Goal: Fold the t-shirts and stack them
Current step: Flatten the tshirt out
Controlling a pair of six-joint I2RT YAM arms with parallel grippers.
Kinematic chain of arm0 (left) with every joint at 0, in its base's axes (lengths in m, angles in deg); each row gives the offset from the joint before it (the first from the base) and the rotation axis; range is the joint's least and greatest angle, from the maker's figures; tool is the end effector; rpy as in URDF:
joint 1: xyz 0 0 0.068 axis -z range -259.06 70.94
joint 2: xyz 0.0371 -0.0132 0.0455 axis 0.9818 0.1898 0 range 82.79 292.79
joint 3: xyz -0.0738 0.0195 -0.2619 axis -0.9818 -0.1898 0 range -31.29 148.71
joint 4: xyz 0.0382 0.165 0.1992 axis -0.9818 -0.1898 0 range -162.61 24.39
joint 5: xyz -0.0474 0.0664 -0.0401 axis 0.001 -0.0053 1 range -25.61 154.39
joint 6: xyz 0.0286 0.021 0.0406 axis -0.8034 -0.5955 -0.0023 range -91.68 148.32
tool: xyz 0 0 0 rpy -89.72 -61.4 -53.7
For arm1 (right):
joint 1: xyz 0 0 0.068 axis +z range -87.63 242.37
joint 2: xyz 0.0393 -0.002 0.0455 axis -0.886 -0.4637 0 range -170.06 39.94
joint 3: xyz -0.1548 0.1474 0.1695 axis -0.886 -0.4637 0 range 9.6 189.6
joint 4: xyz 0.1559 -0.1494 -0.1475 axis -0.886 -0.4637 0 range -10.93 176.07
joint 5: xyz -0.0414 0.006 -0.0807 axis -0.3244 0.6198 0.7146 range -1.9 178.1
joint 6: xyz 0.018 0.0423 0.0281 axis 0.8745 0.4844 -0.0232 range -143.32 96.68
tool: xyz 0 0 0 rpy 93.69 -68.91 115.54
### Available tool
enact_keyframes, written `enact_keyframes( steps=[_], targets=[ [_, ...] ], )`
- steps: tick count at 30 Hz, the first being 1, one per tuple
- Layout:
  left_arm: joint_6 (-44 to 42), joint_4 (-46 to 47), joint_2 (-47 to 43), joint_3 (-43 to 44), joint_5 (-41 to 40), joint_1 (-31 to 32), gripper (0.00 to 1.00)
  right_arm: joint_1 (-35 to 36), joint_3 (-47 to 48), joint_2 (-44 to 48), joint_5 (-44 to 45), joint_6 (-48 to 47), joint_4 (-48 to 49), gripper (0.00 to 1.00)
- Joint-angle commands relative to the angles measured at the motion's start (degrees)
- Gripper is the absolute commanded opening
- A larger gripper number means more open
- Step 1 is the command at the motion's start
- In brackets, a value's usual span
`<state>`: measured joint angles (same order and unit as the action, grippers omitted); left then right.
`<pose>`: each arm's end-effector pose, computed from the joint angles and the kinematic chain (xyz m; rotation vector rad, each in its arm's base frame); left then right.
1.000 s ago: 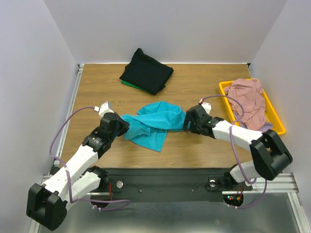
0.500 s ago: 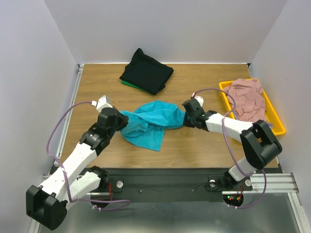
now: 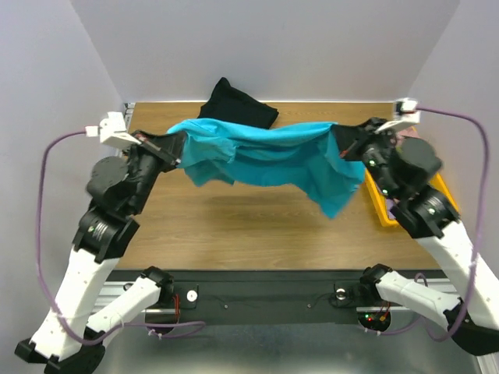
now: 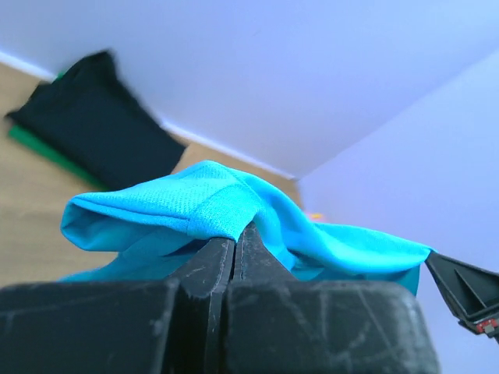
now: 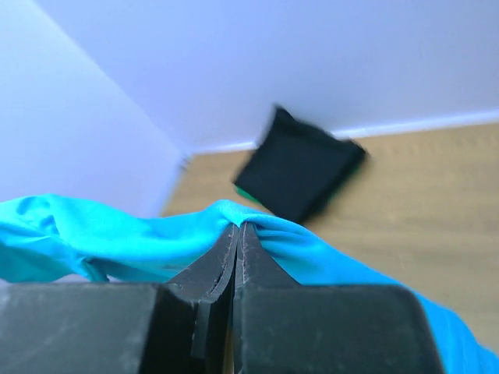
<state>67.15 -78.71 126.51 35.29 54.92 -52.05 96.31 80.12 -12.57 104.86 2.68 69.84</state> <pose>0.1267 -0.0580 0.4649 -0.2908 1.4258 -0.8332 0.1565 0.0930 0.4592 0.1281 1.5671 0.6027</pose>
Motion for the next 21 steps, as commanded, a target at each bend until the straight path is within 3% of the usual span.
enact_keyframes(
  steps=[1, 5, 9, 18, 21],
  targets=[
    [-3.0, 3.8, -4.6, 5.6, 5.5, 0.3, 0.00, 0.3, 6.5, 3.6, -7.7, -4.6, -4.8, 0.00],
    [-3.1, 4.9, -6.9, 7.2, 9.2, 0.2, 0.00, 0.2, 11.2, 6.4, -13.5, -4.4, -7.1, 0.00],
    [-2.2, 5.7, -8.3, 7.4, 14.0, 0.3, 0.00, 0.2, 12.1, 7.9, -13.9, -3.9, -7.9, 0.00],
    [-1.8, 5.7, -10.2, 7.0, 12.7, 0.3, 0.00, 0.2, 12.0, 8.8, -16.5, -3.5, -8.5, 0.00],
    [-1.0, 5.4, -9.6, 5.0, 9.9, 0.3, 0.00, 0.3, 10.3, 8.4, -13.3, -3.1, -8.6, 0.00]
  ],
)
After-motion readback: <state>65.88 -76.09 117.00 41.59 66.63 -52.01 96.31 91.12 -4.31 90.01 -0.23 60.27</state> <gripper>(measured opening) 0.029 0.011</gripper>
